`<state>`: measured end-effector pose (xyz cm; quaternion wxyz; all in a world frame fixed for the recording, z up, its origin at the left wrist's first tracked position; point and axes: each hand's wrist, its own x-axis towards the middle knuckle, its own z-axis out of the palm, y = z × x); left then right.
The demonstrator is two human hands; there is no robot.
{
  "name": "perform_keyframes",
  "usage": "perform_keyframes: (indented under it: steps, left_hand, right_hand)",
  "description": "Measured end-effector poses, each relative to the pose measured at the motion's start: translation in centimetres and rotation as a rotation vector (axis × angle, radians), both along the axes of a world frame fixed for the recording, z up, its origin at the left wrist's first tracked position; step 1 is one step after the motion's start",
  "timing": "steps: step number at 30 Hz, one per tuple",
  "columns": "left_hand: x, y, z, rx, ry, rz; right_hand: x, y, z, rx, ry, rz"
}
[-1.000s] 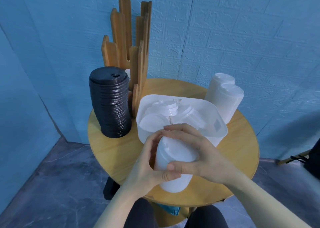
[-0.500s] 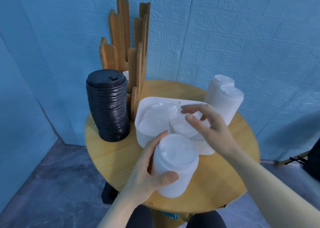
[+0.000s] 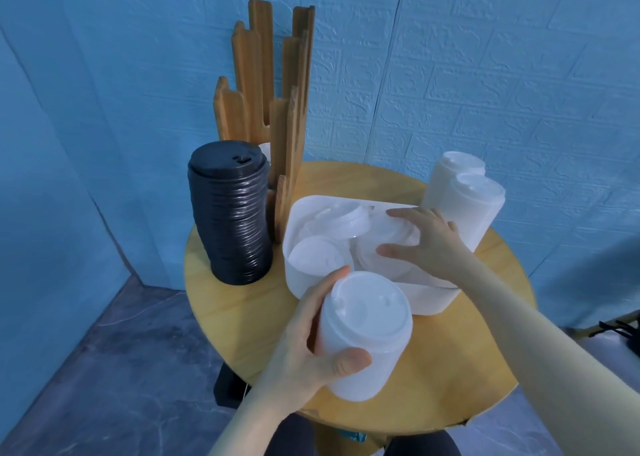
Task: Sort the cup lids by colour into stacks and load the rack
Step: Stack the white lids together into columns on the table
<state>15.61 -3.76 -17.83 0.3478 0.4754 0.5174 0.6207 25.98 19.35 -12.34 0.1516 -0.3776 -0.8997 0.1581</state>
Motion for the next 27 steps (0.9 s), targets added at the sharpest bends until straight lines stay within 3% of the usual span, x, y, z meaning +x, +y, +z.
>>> perform_keyframes:
  steps: [3, 6, 11, 17, 22, 27]
  left_hand:
    - [-0.3, 0.3, -0.9, 0.002, 0.014, 0.019]
    - [-0.2, 0.3, -1.1, 0.014, -0.006, 0.020]
    - [-0.1, 0.3, -0.8, -0.006, -0.004, 0.019]
    - [-0.2, 0.2, -0.9, 0.021, -0.049, -0.013]
    - [-0.2, 0.4, -0.8, 0.024, -0.024, -0.007]
    - [-0.2, 0.3, -0.7, 0.028, -0.038, -0.014]
  right_hand:
    - [2.0, -1.1, 0.6, -0.024, 0.204, 0.055]
    - [4.1, -3.2, 1.2, -0.180, 0.436, 0.138]
    - [6.2, -6.2, 1.6, -0.435, 0.572, 0.344]
    - [7.3, -8.0, 1.2, -0.520, 0.390, 0.559]
    - [7.2, -8.4, 2.0, -0.491, 0.213, 0.576]
    - [6.4, -9.8, 3.0, -0.405, 0.196, 0.465]
